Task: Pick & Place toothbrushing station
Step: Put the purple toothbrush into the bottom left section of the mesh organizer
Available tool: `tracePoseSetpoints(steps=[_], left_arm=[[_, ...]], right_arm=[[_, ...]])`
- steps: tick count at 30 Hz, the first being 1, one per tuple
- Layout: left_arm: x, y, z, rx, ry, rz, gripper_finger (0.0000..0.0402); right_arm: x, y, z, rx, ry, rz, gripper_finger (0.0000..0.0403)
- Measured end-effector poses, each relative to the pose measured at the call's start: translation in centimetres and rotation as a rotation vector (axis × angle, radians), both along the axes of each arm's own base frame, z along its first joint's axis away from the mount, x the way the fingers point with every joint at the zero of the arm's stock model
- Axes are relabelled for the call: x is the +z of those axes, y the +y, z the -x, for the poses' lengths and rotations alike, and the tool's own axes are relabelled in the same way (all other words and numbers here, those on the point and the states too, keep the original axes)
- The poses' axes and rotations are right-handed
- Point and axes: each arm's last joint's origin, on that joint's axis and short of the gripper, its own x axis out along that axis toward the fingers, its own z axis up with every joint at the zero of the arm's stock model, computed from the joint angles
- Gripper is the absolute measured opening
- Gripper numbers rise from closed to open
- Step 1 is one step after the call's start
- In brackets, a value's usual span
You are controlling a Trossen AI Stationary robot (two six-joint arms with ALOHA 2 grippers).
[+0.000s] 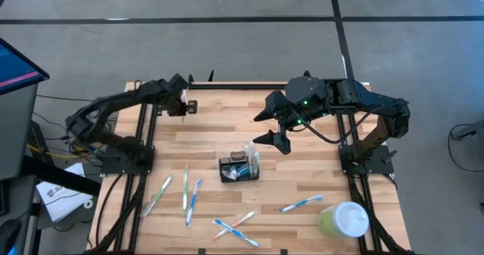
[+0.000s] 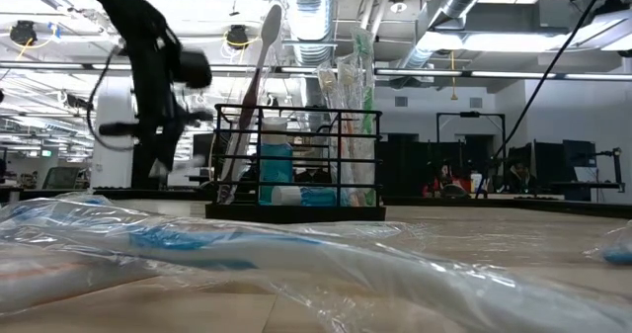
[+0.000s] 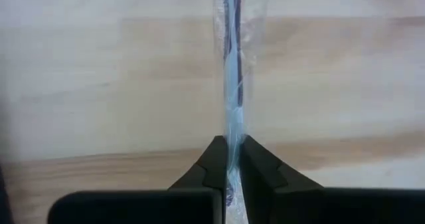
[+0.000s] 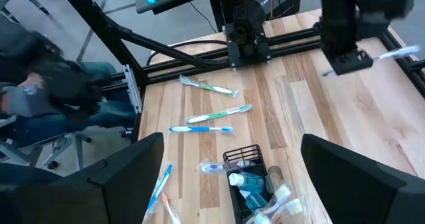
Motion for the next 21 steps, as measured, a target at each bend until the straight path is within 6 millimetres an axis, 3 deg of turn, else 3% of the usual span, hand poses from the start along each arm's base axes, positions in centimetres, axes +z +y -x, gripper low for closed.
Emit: tracePoseSetpoints(steps=[6,15,18,21], left_arm=[[6.2,-5.3,-0.4,-0.145,-0.273,-0.206,0.0009],[15.0,-13.9,-0.4,-0.399,-0.881,-0.696,0.0009],[16.6,-15.6,-0.8,-0.455,-1.033,-0.771,0.0009],[16.7,-16.9,-1.8,-0.510,-1.083,-0.759,0.0009]], right_arm=[[0.2,0.0,-0.2,-0.015,-0.025,-0.024,0.0347],[1.6,0.0,-2.2,-0.034,-0.241,-0.080,0.0347],[1.1,-0.2,-3.6,-0.027,-0.266,-0.092,0.0347],[-0.2,-0.6,-5.1,-0.015,-0.227,-0.122,0.0347]])
